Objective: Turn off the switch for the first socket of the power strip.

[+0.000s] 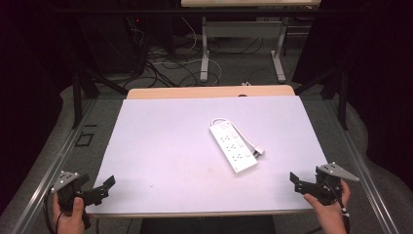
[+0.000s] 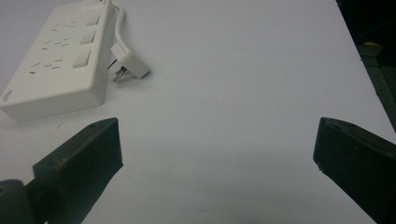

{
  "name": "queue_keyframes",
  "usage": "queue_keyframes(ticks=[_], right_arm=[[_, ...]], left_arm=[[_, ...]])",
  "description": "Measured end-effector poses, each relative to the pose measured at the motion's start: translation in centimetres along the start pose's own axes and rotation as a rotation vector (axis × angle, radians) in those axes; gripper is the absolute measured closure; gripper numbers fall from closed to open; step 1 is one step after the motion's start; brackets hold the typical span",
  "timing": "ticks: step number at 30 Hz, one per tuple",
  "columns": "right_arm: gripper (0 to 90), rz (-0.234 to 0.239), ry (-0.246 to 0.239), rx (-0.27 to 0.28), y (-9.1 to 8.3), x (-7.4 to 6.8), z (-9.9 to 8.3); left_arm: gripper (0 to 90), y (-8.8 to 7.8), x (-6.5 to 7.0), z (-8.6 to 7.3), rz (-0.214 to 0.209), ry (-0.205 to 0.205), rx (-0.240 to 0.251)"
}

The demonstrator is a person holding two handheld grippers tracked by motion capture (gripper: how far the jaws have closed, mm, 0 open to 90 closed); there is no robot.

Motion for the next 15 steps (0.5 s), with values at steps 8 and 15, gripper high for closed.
queue_keyframes(ticks=[8,15], right_arm=[[3.7,-0.015,-0.007,0.001,0.06,0.01,0.05],[7.0,-0.03,-0.004,0.018,0.27,-0.11,0.45]], left_arm=[[0.1,0.03,0.13,0.03,0.004,-0.002,-0.005],[0.1,-0.02,0.09,-0.15,0.005,-0.007,-0.007]])
Point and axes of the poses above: each handheld gripper's, and its own axes: y roughly forward along the jaws, z roughly out of its top, x roughly to its right, the point moved 3 cm from there along y, roughly forward along the jaws, and after that the axes turned 7 degrees about -z, right-handed, at the moved point
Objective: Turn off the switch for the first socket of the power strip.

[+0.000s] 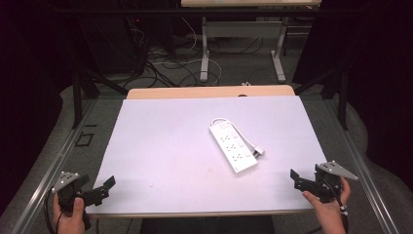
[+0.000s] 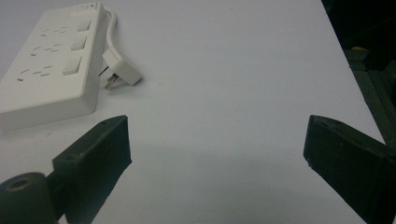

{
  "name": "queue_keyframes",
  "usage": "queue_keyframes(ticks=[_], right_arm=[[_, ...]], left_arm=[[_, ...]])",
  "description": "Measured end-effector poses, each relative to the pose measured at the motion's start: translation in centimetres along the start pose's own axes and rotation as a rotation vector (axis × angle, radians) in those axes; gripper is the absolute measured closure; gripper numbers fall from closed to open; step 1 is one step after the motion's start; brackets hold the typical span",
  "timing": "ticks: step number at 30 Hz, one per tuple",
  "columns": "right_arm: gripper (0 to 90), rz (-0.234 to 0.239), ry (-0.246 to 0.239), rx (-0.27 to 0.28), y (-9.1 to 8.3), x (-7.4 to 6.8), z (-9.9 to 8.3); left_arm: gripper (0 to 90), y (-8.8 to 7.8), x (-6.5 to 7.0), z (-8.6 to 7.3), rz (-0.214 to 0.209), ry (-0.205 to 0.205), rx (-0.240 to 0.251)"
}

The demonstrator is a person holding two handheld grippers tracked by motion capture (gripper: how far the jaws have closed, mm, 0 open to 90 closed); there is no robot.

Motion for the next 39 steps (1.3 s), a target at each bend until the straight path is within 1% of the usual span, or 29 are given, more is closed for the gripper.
queue_keyframes(ticks=[1,2,3,4,5,7,8,9,10,11,12,14,17,18,22,25,26,27,29,30,33,35,37,39], right_arm=[[7.5,-0.004,0.0,-0.019,-0.1,-0.1,0.0],[8.9,-0.007,-0.008,-0.009,0.0,-0.1,0.1],[10.7,-0.01,-0.011,-0.016,0.0,-0.2,0.2],[12.5,-0.009,-0.011,-0.011,0.0,-0.3,0.2],[14.4,-0.01,-0.03,-0.016,0.1,-0.4,0.3],[14.8,-0.005,-0.038,-0.01,0.2,-0.7,0.4],[14.9,0.001,-0.04,-0.024,0.1,-0.8,0.4],[15.1,0.001,-0.058,-0.018,0.1,-0.9,0.5],[15.2,0.005,-0.055,-0.011,0.2,-1.0,0.6],[15.5,0.009,-0.061,-0.034,0.0,-1.1,0.6],[15.8,0.014,-0.063,-0.019,0.1,-1.3,0.7],[16.5,0.015,-0.069,-0.014,0.2,-1.6,0.9],[18.0,0.018,-0.068,-0.025,0.3,-1.9,1.0],[20.0,0.025,-0.073,-0.042,0.3,-2.1,1.2],[22.8,0.037,-0.072,-0.043,0.6,-2.6,1.7],[25.6,0.034,-0.083,-0.051,0.8,-3.0,2.0],[26.0,0.032,-0.071,-0.035,1.0,-3.2,2.1],[26.5,0.041,-0.08,-0.06,0.9,-3.3,2.2],[28.0,0.039,-0.093,-0.061,1.1,-3.4,2.5],[28.4,0.044,-0.084,-0.067,1.1,-3.5,2.6],[31.2,0.06,-0.086,-0.074,1.4,-3.7,3.0],[33.3,0.061,-0.082,-0.077,1.4,-4.0,3.2],[34.0,0.068,-0.092,-0.084,1.6,-4.0,3.5],[34.9,0.073,-0.09,-0.088,1.7,-4.2,3.8]], left_arm=[[0.1,0.0,0.0,0.0,-0.002,0.002,-0.003],[0.1,0.0,0.1,-0.1,-0.001,0.004,-0.002],[0.1,0.0,0.2,-0.1,-0.001,0.004,-0.007],[0.1,-0.1,0.2,-0.1,-0.003,0.005,-0.007],[0.1,-0.1,0.2,-0.1,-0.005,0.005,-0.005],[0.1,-0.1,0.2,-0.1,-0.004,0.006,-0.005],[0.1,-0.1,0.2,-0.1,-0.001,0.009,-0.003],[0.1,-0.2,0.3,-0.1,-0.003,0.006,-0.003],[0.1,-0.2,0.3,-0.1,-0.003,0.006,-0.002],[0.1,-0.2,0.3,-0.1,-0.002,0.008,-0.001],[0.1,-0.2,0.3,-0.1,-0.001,0.009,-0.001],[0.1,-0.2,0.3,-0.2,0.0,0.007,0.0],[0.1,-0.2,0.4,-0.2,0.001,0.008,0.0],[0.1,-0.2,0.4,-0.2,0.0,0.009,0.002],[0.1,-0.3,0.4,-0.2,0.003,0.01,-0.003],[0.1,-0.3,0.4,-0.3,-0.001,0.004,-0.002],[0.1,-0.3,0.4,-0.3,-0.001,0.004,-0.002],[0.2,-0.3,0.5,-0.3,-0.001,0.004,-0.002],[0.1,-0.2,0.5,-0.3,0.001,0.004,0.0],[0.1,-0.2,0.5,-0.3,0.0,0.005,-0.004],[0.2,-0.2,0.6,-0.3,-0.002,0.002,-0.005],[0.1,-0.2,0.7,-0.3,-0.002,0.013,-0.012],[0.1,-0.2,0.7,-0.3,-0.002,0.012,-0.012],[0.1,-0.2,0.7,-0.3,-0.002,0.012,-0.012]])
Point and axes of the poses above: each handheld gripper's, and its own axes: y roughly forward along the jaws, z roughly out of its top, x roughly to its right, the point moved 3 cm from there along y, roughly forward along the jaws, and after that the axes turned 7 degrees about -z, right-handed, at the moved point
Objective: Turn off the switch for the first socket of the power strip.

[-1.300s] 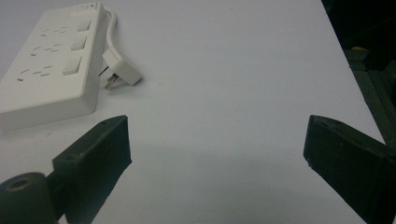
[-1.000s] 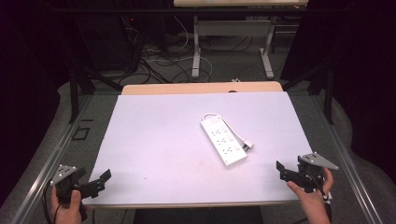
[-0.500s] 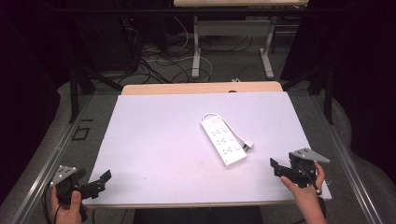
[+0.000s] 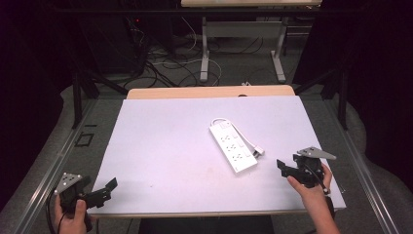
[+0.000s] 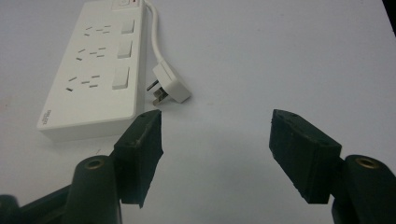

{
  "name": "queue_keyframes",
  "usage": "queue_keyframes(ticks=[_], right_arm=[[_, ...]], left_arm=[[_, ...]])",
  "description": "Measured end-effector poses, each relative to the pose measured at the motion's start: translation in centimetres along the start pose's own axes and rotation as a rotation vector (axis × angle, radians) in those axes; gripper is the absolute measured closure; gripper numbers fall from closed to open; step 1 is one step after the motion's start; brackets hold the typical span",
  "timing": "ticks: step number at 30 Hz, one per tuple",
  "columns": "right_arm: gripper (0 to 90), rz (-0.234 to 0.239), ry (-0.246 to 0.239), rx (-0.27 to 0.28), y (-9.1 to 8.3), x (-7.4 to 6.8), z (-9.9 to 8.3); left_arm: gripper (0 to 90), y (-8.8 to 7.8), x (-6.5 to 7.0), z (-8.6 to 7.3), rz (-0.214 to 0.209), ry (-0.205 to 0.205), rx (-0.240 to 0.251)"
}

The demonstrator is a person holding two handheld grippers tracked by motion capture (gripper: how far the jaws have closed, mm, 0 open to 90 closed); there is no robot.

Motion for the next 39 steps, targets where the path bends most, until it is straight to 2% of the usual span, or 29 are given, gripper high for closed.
queue_keyframes(ticks=[15,22,27,29,39], right_arm=[[42.4,0.048,-0.016,-0.053,0.8,-0.8,2.5],[42.8,0.05,-0.052,-0.076,1.4,-1.6,3.5],[47.5,0.06,-0.061,-0.083,1.8,-2.2,4.1],[51.4,0.069,-0.055,-0.102,2.0,-2.6,4.5],[62.9,0.092,-0.058,-0.133,2.8,-3.2,5.8]], left_arm=[[0.1,-0.1,0.0,0.0,0.004,-0.006,0.011],[0.1,-0.1,-0.1,0.0,0.004,-0.008,0.013],[0.1,0.0,-0.1,0.0,0.003,-0.01,0.013],[0.1,0.0,-0.1,0.0,0.003,-0.011,0.012],[0.1,0.0,-0.1,-0.1,0.0,-0.014,0.01]])
Point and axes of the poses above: each handheld gripper's, and its own axes: y roughly forward along the jaws, z roughly out of its top, x roughly to its right, the point moved 3 cm from there along y, roughly forward along the jaws, and after that the axes turned 7 degrees about -z, right-handed, at the moved point
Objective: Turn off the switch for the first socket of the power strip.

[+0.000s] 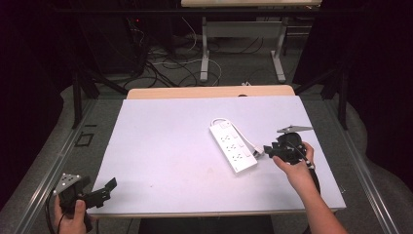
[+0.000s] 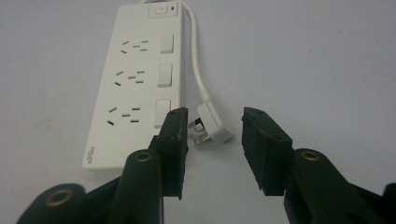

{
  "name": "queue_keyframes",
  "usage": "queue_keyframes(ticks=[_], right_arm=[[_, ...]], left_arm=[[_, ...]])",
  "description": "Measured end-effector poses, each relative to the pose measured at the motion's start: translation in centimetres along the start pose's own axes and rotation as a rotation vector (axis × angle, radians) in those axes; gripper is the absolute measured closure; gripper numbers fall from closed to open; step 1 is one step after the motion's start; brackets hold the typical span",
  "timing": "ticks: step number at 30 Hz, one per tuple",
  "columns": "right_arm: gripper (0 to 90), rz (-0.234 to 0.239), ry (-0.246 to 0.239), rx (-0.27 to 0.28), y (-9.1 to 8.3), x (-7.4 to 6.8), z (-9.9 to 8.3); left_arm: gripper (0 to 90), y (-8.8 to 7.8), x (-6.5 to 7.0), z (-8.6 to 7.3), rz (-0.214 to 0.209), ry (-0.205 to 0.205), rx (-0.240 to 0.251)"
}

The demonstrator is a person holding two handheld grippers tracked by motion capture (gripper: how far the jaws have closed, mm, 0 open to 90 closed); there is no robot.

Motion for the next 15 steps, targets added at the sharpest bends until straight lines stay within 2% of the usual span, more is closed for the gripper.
queue_keyframes(ticks=[2,15], right_arm=[[64.6,0.005,0.012,-0.009,0.1,-0.1,0.3],[67.4,0.003,-0.006,-0.026,1.2,-0.6,2.4]], left_arm=[[0.1,0.0,0.0,0.0,0.0,-0.001,-0.001],[0.1,0.0,0.0,0.0,-0.001,-0.004,0.001]])
Point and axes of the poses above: each handheld gripper's, and its own axes: y roughly forward along the jaws, z roughly out of its top, x roughly to its right, the point moved 3 cm from there along y, roughly forward along the jaws, and after that the axes turned 7 degrees about -z, right-handed, at the moved point
